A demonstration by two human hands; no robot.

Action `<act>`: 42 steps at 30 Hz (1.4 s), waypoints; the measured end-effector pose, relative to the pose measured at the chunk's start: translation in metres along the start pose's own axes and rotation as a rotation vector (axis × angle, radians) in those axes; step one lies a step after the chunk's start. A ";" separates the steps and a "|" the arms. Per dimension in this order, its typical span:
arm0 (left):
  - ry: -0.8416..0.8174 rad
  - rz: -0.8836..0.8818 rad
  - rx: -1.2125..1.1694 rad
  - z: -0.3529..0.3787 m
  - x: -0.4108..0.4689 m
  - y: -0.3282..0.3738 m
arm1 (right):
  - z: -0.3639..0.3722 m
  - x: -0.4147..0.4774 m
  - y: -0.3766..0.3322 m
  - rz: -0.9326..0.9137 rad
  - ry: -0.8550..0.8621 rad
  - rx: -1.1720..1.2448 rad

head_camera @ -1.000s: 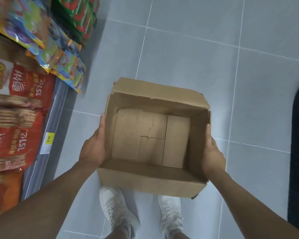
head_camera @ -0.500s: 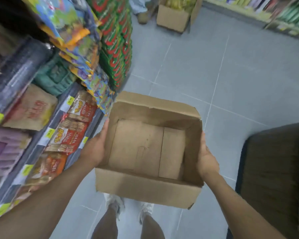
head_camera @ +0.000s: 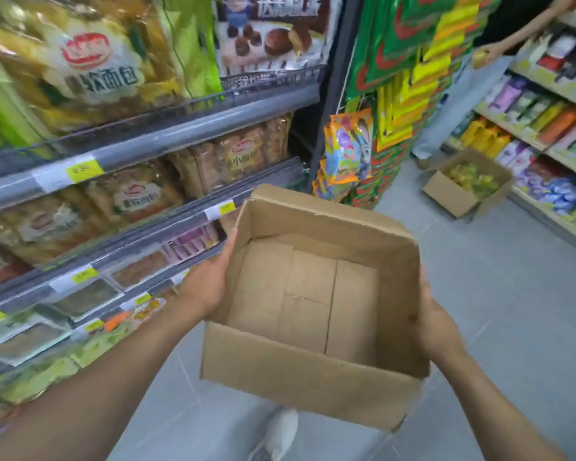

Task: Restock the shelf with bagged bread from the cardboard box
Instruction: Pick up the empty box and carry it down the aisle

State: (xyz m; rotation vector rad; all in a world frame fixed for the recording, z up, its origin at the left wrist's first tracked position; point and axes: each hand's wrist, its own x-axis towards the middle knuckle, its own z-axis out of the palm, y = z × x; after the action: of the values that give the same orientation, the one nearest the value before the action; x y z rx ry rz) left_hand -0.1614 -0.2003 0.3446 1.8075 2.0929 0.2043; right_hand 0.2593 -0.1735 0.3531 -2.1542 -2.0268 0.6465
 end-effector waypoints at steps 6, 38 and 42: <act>0.104 -0.220 -0.083 -0.050 -0.102 -0.064 | -0.009 -0.002 -0.105 -0.239 -0.061 -0.148; 0.737 -1.684 -0.188 -0.090 -0.970 -0.282 | 0.248 -0.634 -0.688 -1.781 -0.571 -0.349; 0.767 -1.808 -0.226 -0.096 -1.022 -0.287 | 0.283 -0.718 -0.740 -1.943 -0.623 -0.369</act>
State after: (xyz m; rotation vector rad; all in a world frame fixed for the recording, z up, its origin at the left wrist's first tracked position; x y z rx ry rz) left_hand -0.3478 -1.2355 0.5183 -0.8136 3.0295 0.5692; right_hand -0.5439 -0.8566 0.5314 0.7418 -3.1831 0.4768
